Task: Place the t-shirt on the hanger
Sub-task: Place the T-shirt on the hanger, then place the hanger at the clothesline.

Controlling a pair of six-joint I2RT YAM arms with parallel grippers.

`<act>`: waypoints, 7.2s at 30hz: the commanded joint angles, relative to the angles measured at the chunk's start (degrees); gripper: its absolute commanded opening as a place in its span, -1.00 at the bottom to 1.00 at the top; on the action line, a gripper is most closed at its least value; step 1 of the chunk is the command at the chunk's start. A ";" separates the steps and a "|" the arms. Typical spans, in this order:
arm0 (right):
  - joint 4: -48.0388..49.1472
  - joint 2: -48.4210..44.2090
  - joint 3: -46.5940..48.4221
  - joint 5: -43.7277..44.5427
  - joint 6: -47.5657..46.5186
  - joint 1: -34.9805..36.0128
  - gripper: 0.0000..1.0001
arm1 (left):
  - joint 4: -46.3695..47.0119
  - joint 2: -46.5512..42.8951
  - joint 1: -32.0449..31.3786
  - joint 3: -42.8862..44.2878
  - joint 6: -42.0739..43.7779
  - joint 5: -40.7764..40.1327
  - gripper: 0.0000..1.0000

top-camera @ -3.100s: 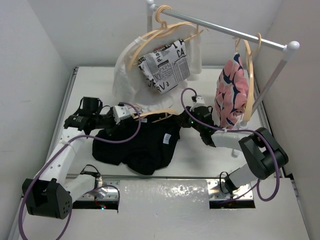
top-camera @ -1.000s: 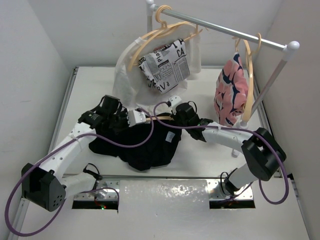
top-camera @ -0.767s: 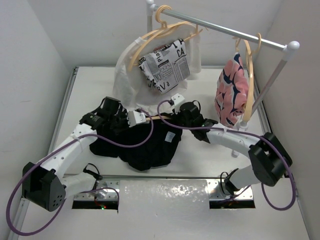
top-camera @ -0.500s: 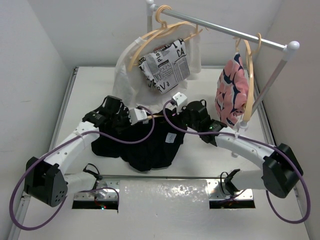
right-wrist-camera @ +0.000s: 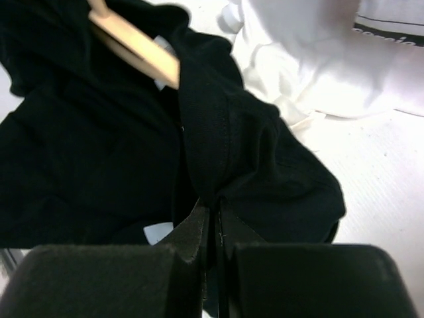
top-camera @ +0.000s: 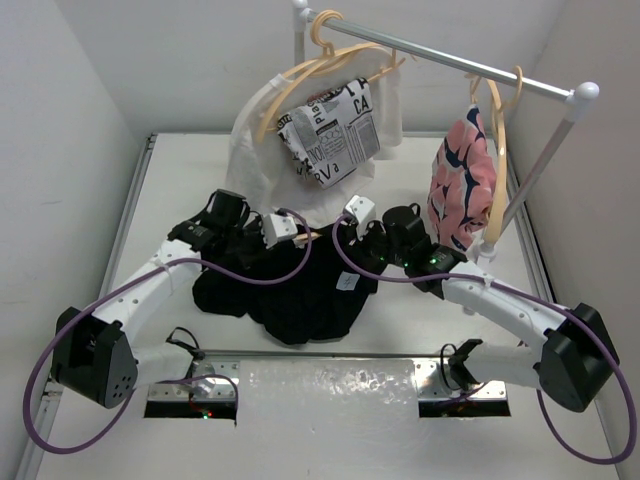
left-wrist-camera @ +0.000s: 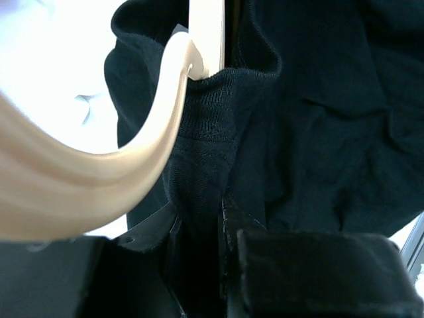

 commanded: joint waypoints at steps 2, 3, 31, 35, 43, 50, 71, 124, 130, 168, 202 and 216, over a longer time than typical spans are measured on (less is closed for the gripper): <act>-1.29 -0.53 3.10 -4.42 -1.60 0.22 -1.00 | 4.97 -0.48 -0.46 1.32 -1.41 1.36 -1.00; -2.00 -0.44 3.72 -5.12 -1.60 0.30 -1.00 | 5.32 -0.56 -0.46 1.40 -1.59 1.09 -1.00; -14.23 0.24 14.61 -18.82 -18.82 0.48 0.17 | -9.44 -2.06 -0.37 6.32 18.54 17.78 -1.00; -17.81 5.87 18.57 -26.12 -20.75 0.48 0.25 | -9.88 -1.27 -0.37 7.29 19.59 18.23 -1.00; -15.28 12.91 21.38 -25.34 -19.79 0.48 0.12 | -10.50 -0.83 -0.37 6.85 20.73 18.84 -1.00; -14.94 16.44 21.14 -28.16 -17.78 0.39 -0.72 | -11.38 -0.83 -0.28 8.61 20.74 19.99 -1.00; -13.61 4.93 10.67 -28.51 -11.71 -7.52 -1.00 | -4.35 -2.24 13.16 1.67 17.85 21.82 -0.15; -26.18 2.74 14.62 -23.40 -15.21 -6.55 -1.00 | 10.34 1.88 17.91 5.79 -15.13 -0.67 -1.00; -25.48 -0.17 13.92 -28.49 -15.75 -6.38 -1.00 | 4.55 5.23 18.00 6.06 -10.21 2.58 -1.00; -23.98 6.24 21.65 -34.22 -16.27 -5.06 -1.00 | 2.95 -0.74 2.36 8.61 6.66 22.18 0.90; -14.14 -3.59 20.87 19.72 3.23 -5.06 0.98 | 12.00 -3.56 0.51 8.52 -18.38 4.26 -1.00; -9.66 -12.04 6.45 27.92 7.45 -5.06 0.98 | 8.58 3.99 -7.92 33.64 -17.23 -15.95 -1.00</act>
